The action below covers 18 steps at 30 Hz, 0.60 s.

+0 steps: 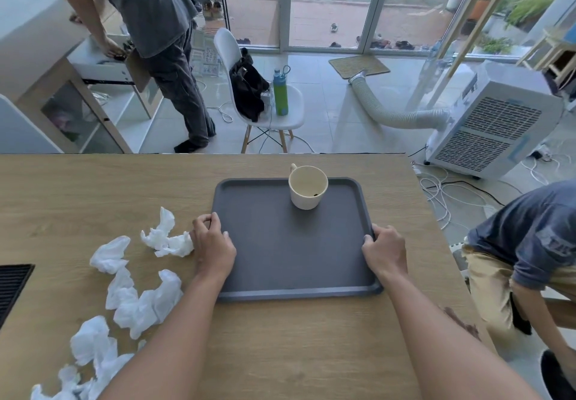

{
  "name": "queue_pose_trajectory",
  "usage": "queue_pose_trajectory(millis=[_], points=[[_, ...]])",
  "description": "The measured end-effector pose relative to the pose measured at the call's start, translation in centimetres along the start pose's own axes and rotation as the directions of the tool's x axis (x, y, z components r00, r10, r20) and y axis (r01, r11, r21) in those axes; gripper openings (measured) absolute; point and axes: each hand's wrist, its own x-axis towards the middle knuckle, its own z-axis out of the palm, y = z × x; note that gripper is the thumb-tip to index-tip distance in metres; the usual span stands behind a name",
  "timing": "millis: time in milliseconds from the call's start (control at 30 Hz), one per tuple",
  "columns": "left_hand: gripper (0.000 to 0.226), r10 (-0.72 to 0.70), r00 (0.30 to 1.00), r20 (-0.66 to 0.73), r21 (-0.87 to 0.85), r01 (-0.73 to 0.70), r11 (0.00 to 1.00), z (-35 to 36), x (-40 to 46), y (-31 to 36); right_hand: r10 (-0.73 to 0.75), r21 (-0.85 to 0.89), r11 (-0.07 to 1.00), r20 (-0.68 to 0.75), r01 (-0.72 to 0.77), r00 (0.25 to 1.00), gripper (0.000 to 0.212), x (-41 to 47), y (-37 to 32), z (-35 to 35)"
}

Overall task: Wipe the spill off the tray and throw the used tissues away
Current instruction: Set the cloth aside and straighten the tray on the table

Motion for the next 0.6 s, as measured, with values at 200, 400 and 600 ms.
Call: queue_pose_trajectory(millis=[200,400,600], points=[[0.048,0.015,1.0,-0.002,-0.005,-0.015,1.0,-0.01,0.69,0.13,0.004,0.011,1.0,-0.009,-0.004,1.0,0.014,0.36,-0.28,0.11],[0.047,0.009,1.0,-0.004,-0.024,-0.009,1.0,0.35,1.12,-0.14,0.006,0.004,1.0,-0.006,-0.006,1.0,0.013,0.45,-0.27,0.23],[0.05,0.003,1.0,0.023,-0.007,-0.003,1.0,-0.02,0.89,-0.04,0.004,0.019,1.0,-0.004,-0.004,1.0,0.012,0.31,-0.31,0.03]])
